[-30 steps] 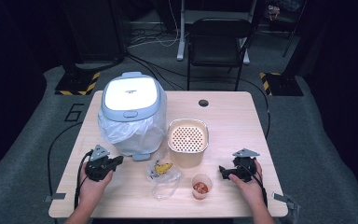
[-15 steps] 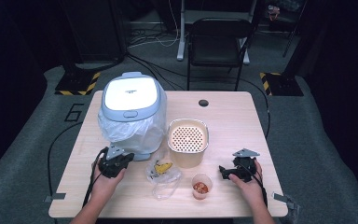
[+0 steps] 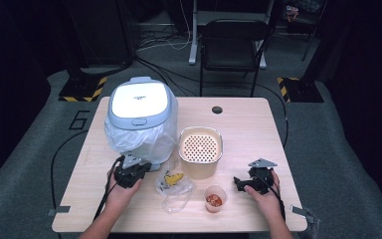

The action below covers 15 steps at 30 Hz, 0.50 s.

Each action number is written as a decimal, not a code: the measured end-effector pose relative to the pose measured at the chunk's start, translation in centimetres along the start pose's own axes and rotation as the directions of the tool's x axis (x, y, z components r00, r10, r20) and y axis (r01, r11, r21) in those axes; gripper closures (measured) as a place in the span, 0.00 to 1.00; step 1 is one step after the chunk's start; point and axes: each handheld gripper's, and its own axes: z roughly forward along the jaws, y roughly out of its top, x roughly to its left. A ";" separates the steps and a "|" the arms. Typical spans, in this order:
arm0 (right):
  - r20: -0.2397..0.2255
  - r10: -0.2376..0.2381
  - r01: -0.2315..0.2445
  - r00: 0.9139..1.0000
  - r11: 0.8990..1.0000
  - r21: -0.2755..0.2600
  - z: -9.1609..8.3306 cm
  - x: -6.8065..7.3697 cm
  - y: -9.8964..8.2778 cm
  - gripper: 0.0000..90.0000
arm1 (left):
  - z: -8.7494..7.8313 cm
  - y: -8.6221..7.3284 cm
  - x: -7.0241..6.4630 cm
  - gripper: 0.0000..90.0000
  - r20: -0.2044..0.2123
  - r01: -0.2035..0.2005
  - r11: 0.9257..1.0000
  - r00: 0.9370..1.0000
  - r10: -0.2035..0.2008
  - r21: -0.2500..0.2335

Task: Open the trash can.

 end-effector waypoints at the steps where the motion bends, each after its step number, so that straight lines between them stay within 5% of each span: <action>1: 0.000 0.000 0.000 1.000 1.000 0.000 0.0 0.0 0.0 0.00 | 0.1 0.0 0.0 1.00 0.002 0.004 1.000 1.000 -0.004 -0.003; 11: 0.000 0.000 0.000 1.000 1.000 0.000 0.0 0.0 0.0 0.00 | 1.2 0.2 -0.4 1.00 0.002 -0.007 1.000 1.000 0.007 -0.005; 12: 0.000 0.000 0.000 1.000 1.000 0.000 0.0 0.0 0.0 0.00 | 1.3 0.1 -0.8 1.00 0.003 0.052 0.999 0.999 -0.052 -0.001; 15: 0.000 0.000 0.000 1.000 1.000 0.000 0.0 0.0 0.0 0.00 | 1.6 0.1 -1.0 1.00 -0.040 0.032 0.999 0.999 -0.032 0.004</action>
